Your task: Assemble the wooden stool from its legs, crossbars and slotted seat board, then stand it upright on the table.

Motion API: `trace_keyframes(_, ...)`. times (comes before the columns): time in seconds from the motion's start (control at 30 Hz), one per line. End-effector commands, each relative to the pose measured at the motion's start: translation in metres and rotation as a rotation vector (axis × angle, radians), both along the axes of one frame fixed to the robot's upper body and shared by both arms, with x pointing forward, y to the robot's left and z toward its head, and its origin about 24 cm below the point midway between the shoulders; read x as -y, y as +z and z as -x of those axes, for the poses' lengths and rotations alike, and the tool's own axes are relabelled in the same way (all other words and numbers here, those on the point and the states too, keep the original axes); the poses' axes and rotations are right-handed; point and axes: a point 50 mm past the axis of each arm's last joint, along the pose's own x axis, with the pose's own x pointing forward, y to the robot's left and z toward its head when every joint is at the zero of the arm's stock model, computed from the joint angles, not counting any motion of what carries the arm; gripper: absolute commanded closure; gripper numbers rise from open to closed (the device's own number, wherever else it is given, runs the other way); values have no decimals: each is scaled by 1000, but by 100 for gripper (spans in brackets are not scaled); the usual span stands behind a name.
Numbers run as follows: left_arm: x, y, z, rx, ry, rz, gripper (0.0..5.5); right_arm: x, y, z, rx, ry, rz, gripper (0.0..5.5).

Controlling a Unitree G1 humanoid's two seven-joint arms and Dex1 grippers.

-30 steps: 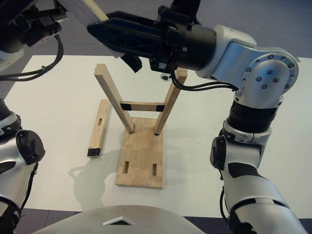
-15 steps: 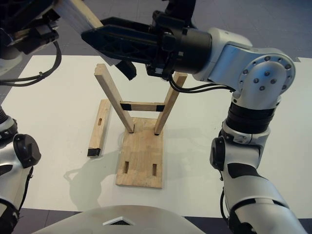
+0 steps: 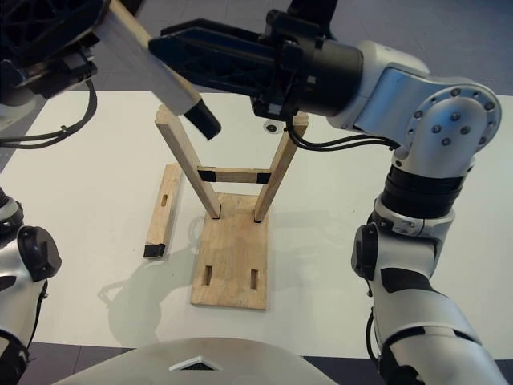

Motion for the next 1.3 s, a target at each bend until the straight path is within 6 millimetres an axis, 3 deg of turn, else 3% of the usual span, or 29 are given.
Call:
trace_keyframes(0.03,-3,4,5,30,-16,8,337,5,3,-2,8,-42,27,212)
trace_keyframes(0.13,-5,5,7,37,-12,16,337,19,2,2,18,-48,58,154)
trace_keyframes(0.3,-11,8,9,58,15,29,338,61,2,0,58,-191,136,67)
trace_keyframes(0.37,-12,9,10,68,23,34,338,76,15,0,93,-238,111,65)
trace_keyframes(0.47,-16,12,12,87,36,37,338,82,13,19,46,-85,81,65)
trace_keyframes(0.53,-17,14,12,93,42,38,338,81,-2,45,-11,101,98,65)
trace_keyframes(0.63,-21,16,14,101,55,26,338,72,-45,73,-187,238,195,65)
trace_keyframes(0.77,-23,18,14,106,70,26,338,55,-138,89,-346,105,537,65)
trace_keyframes(0.83,-21,18,14,106,64,18,338,51,-170,95,-345,98,644,65)
trace_keyframes(1.03,-15,17,11,102,59,3,338,46,-205,102,-313,141,701,65)
trace_keyframes(1.17,-12,16,10,101,65,6,338,41,-222,89,-272,54,712,65)
trace_keyframes(1.3,-8,12,14,95,80,14,338,39,-233,64,-248,-87,705,65)
